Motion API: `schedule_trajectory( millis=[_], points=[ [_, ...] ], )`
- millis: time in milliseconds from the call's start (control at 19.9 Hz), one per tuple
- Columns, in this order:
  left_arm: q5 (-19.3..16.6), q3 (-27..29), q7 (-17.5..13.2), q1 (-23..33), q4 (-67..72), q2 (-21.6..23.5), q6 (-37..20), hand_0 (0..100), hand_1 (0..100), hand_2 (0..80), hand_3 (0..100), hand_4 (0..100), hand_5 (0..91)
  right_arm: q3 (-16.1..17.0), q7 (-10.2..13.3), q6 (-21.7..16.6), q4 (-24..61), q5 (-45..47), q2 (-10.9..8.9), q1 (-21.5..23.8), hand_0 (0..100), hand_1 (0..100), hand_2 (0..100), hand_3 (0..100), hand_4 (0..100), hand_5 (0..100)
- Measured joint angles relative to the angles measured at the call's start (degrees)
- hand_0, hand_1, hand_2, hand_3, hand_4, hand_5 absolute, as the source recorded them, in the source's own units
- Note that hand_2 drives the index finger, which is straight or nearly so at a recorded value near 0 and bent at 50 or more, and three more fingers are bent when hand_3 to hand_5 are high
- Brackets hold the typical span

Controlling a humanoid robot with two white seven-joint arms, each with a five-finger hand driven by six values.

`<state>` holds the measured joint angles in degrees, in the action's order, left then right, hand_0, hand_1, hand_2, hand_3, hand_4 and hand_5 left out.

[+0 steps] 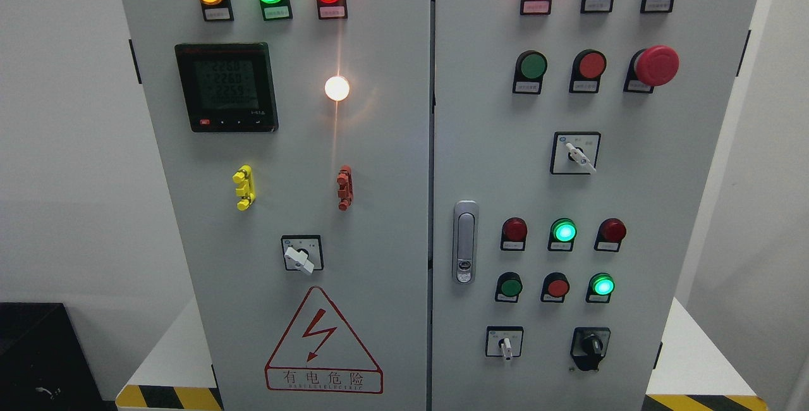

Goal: Flip black knob to close circuit

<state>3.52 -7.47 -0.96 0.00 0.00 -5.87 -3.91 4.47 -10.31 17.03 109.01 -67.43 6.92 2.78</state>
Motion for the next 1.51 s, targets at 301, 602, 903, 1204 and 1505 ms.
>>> schedule_trajectory(
  millis=[301,602,903,1204,1505],
  points=[
    [0.00,0.00,0.00,0.00,0.00,0.00,0.00,12,56,0.0,0,0,0.0,-0.16,-0.38,0.04,-1.01,-1.11,0.09,-1.83,0,2,89,100,88,92],
    [0.00,0.00,0.00,0.00,0.00,0.01,0.00,12,56,0.0,0,0,0.0,-0.22,-0.56,0.40,-2.76,-2.36,0.12,-4.73,0,2,89,100,88,92],
    [0.00,0.00,0.00,0.00,0.00,0.01,0.00,12,56,0.0,0,0,0.0,-0.26,-2.00,1.69,-4.64,-2.82,-0.04,-7.92,0,2,89,100,88,92],
    [0.00,0.00,0.00,0.00,0.00,0.01,0.00,12,56,0.0,0,0,0.0,-0.04,-2.29,2.04,-6.44,-2.98,-0.36,-10.30,0,2,88,100,88,92],
    [0.00,0.00,0.00,0.00,0.00,0.01,0.00,12,56,0.0,0,0,0.0,0.79,-2.82,2.12,-7.87,-3.07,-0.73,-12.06,0,2,88,100,88,92]
  ],
)
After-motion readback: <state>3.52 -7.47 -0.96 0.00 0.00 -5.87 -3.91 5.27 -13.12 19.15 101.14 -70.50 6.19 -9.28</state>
